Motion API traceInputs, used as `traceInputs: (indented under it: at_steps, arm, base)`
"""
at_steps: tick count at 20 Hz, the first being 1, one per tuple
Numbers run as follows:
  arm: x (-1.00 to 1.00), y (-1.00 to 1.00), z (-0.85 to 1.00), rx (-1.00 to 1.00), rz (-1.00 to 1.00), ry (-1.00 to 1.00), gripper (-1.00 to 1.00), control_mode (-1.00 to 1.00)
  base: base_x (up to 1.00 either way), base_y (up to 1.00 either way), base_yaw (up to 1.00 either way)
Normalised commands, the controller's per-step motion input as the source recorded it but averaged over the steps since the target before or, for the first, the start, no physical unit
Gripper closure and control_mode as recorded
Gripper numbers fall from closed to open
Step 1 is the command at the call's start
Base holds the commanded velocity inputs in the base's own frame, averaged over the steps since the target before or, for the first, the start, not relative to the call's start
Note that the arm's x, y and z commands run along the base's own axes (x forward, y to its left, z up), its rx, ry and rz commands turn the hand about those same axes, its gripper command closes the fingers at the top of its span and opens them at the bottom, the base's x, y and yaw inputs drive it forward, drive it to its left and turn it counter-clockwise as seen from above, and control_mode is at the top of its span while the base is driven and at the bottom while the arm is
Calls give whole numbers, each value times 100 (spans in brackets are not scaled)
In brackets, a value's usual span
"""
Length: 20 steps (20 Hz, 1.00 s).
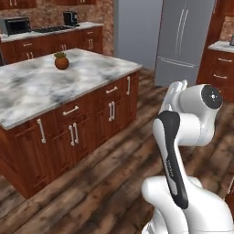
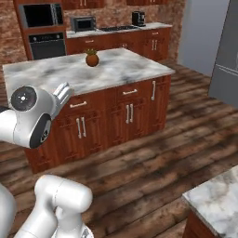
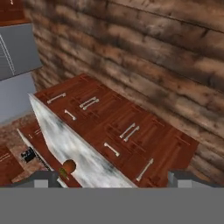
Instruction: Retrieve the tupperware and aluminum foil from the cabinet and place them on the dining counter near the plate with tomato and eggplant to prepare for storing leftovers.
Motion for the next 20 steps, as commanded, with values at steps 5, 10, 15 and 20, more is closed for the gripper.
traceInputs:
  at_steps: [5,10,15,20]
  arm:
    - [0,0,0,0,0,0,-100,100]
    - [0,0,0,0,0,0,-100,100]
    - [0,0,0,0,0,0,-100,100]
    - [0,0,0,0,0,0,-100,100]
  base:
    - [100,35,-39]
    - [100,23,-43]
    - [100,7,-46]
    - [100,-2,-46]
